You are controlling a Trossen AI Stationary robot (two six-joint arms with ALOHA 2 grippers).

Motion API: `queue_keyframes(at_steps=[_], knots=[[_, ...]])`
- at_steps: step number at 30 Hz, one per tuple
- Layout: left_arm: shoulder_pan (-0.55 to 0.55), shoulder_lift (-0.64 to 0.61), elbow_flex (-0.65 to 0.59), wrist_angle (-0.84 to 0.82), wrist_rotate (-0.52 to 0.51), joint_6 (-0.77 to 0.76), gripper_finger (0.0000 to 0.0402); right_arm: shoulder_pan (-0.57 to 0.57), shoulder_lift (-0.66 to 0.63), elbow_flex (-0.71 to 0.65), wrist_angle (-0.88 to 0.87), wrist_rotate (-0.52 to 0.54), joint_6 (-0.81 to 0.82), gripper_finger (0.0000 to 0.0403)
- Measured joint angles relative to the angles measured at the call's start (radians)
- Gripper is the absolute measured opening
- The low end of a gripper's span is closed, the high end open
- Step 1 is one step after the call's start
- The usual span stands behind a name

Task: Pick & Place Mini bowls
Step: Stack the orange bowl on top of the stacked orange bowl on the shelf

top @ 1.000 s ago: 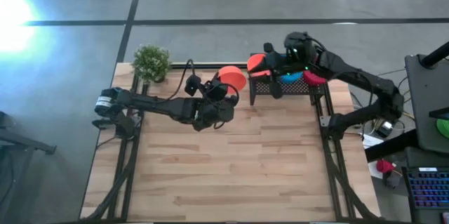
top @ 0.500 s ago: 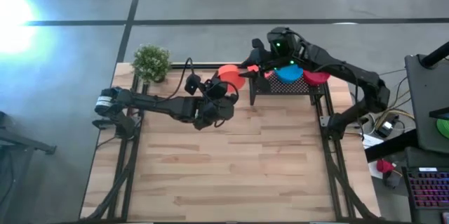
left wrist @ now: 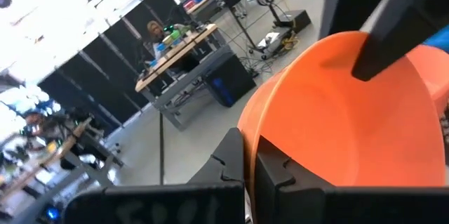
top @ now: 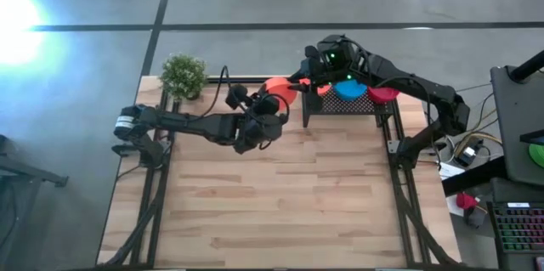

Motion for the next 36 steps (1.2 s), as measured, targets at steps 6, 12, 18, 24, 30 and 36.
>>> queue_keyframes(at_steps=[6,12,18,24,30,36], knots=[[0.000,-0.015,0.001,0.001,0.053,0.084,0.0000,0.000,0.000,-0.001,-0.002,0.000,0.000,0.0125],[0.000,-0.019,0.001,0.001,0.069,0.085,0.0000,0.000,0.000,-0.002,-0.001,0.006,0.006,0.0082],[-0.001,-0.019,0.001,0.004,0.093,0.078,0.0001,-0.002,0.001,-0.002,0.006,0.028,0.001,0.0018],[-0.009,-0.018,0.002,0.022,0.082,0.071,0.0021,-0.001,0.006,-0.002,0.011,0.035,0.005,0.0011],[-0.011,-0.017,0.002,0.015,0.091,0.082,0.0070,0.000,0.007,-0.002,0.009,0.036,0.030,0.0010],[-0.008,-0.017,0.002,0.005,0.075,0.084,0.0129,-0.010,0.005,-0.002,0.008,0.130,0.072,0.0009]])
